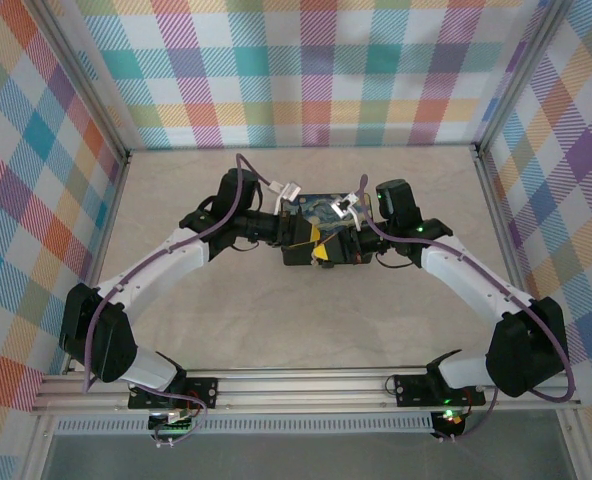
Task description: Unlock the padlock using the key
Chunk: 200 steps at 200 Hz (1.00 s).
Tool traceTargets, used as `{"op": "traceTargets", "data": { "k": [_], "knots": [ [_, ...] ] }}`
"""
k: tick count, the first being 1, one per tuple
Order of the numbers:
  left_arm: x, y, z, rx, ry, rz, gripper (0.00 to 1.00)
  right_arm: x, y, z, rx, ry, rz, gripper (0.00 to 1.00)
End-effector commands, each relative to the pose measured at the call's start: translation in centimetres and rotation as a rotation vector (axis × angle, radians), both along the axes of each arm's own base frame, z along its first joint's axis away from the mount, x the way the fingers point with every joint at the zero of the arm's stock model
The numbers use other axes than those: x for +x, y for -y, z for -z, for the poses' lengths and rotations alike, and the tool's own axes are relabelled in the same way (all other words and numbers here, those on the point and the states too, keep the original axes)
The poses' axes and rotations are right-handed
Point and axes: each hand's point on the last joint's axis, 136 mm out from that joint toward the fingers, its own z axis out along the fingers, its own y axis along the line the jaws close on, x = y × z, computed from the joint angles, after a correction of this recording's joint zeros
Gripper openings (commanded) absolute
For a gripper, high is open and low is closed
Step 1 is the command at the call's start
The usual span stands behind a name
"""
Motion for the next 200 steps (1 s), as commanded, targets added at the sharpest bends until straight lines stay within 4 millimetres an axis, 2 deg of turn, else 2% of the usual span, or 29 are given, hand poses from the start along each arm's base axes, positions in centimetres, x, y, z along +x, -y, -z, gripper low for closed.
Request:
{"op": "traceTargets", "data": {
  "k": [1,66,109,141,158,179,200],
  "knots": [
    [-0.4,0.5,-0.6,0.001,0.036,0.042,0.23,-0.2,-0.1,-1.3,0.027,0.021,-0.028,0.05],
    [-0.7,0.7,-0.3,0.009,0.035,0.056,0.11,-0.1,-0.1,-1.2,0.021,0.018,-0.022,0.05],
    [-0.9,0.7,0.1,0.016,0.033,0.055,0.0,0.7,0.1,-0.9,0.022,-0.006,0.002,0.05],
    [-0.6,0.4,0.3,0.03,0.044,0.023,0.0,1.6,0.6,-0.6,0.027,-0.041,0.034,0.07],
    [0.4,0.2,0.6,0.053,0.039,-0.037,0.0,2.0,0.8,-0.6,0.031,-0.048,0.049,0.11],
    [3.1,-0.7,1.3,0.055,-0.021,-0.178,0.0,2.2,0.8,-0.4,0.031,-0.051,0.049,0.18],
    [5.5,-0.9,1.1,0.005,-0.054,-0.284,0.0,2.3,0.8,-0.1,0.033,-0.059,0.052,0.23]
  ]
}}
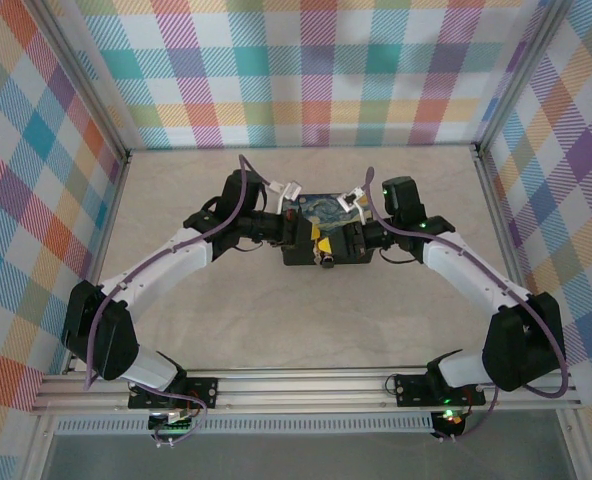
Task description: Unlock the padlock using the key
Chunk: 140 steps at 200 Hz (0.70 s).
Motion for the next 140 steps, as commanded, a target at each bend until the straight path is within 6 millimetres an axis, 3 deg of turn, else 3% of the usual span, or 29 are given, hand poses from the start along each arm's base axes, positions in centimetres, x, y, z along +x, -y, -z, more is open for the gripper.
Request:
{"op": "traceTargets", "data": {
  "k": [1,56,98,140],
  "knots": [
    [3.3,-0.7,-0.2,-0.05,-0.039,-0.164,0.0,0.5,-0.2,-0.5,0.028,0.016,-0.009,0.24],
    [4.5,-0.8,-0.6,-0.094,-0.045,-0.208,0.0,1.9,0.4,-0.1,0.028,-0.001,0.086,0.41],
    [4.3,-0.7,-0.9,-0.12,-0.037,-0.198,0.0,4.1,1.0,0.6,0.044,-0.06,0.263,0.44],
    [3.9,-0.7,-1.1,-0.123,-0.024,-0.181,0.0,4.4,1.7,-0.4,0.061,-0.043,0.336,0.45]
  ]
}}
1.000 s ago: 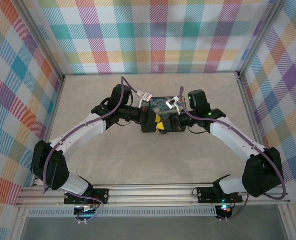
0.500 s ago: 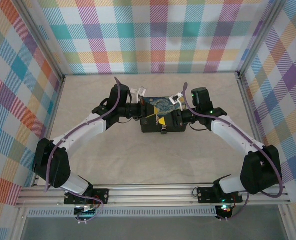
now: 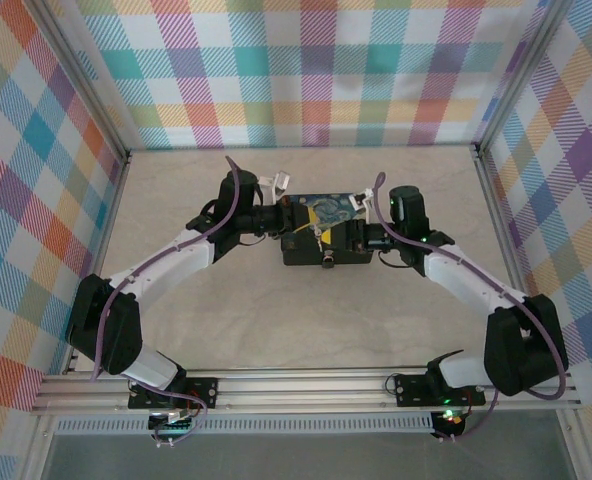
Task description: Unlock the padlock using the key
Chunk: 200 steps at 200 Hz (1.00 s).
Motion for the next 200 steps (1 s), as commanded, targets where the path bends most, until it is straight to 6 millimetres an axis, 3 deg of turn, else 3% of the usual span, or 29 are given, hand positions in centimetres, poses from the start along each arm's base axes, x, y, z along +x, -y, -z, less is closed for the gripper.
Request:
{"op": "traceTargets", "data": {
  "k": [1,37,128,200],
  "knots": [
    [-0.1,-0.2,-1.4,-0.033,0.038,0.008,0.0,0.8,0.4,-2.8,0.047,0.074,0.063,0.45],
    [-0.3,-0.2,-1.7,-0.041,0.05,0.013,0.0,0.8,0.3,-3.4,0.074,0.074,0.057,0.45],
    [0.1,-0.1,-2.2,-0.073,0.046,-0.003,0.0,1.5,-0.2,-2.6,0.105,0.033,0.071,0.46],
    [0.6,0.0,-2.3,-0.083,0.048,-0.017,0.0,1.5,-0.6,-3.1,0.138,0.032,0.053,0.42]
  ]
}}
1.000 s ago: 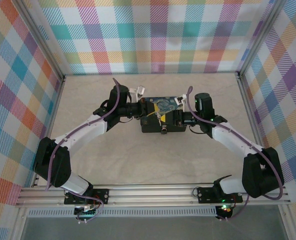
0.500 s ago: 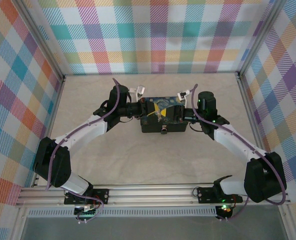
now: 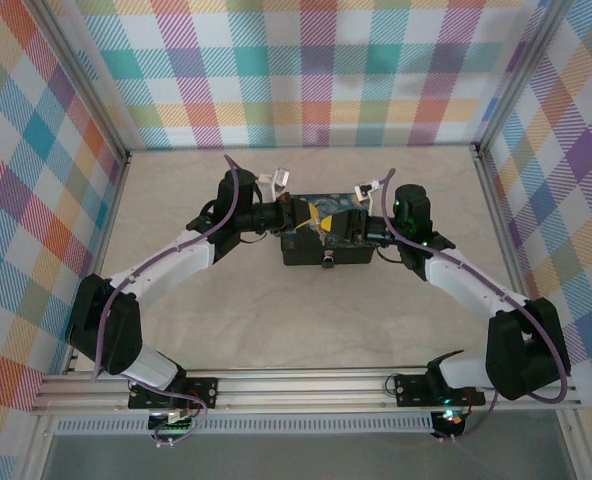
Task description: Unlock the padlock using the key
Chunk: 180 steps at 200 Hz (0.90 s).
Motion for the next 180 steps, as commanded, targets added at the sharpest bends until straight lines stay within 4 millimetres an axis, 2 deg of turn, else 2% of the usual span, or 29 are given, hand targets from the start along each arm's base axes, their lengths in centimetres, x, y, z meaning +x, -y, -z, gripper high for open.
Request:
{"op": "traceTargets", "data": {
  "k": [1,142,180],
  "knots": [
    [0.2,-0.3,-1.1,-0.03,0.03,-0.011,0.0,-0.1,-0.3,-0.5,0.026,0.019,-0.022,0.42],
    [0.5,-0.3,-1.4,-0.034,0.046,-0.02,0.0,-0.5,-1.4,-1.5,0.062,0.02,-0.073,0.35],
    [0.6,-0.3,-1.4,-0.036,0.047,-0.019,0.0,-0.4,-1.5,-1.9,0.082,0.022,-0.079,0.28]
  ]
}}
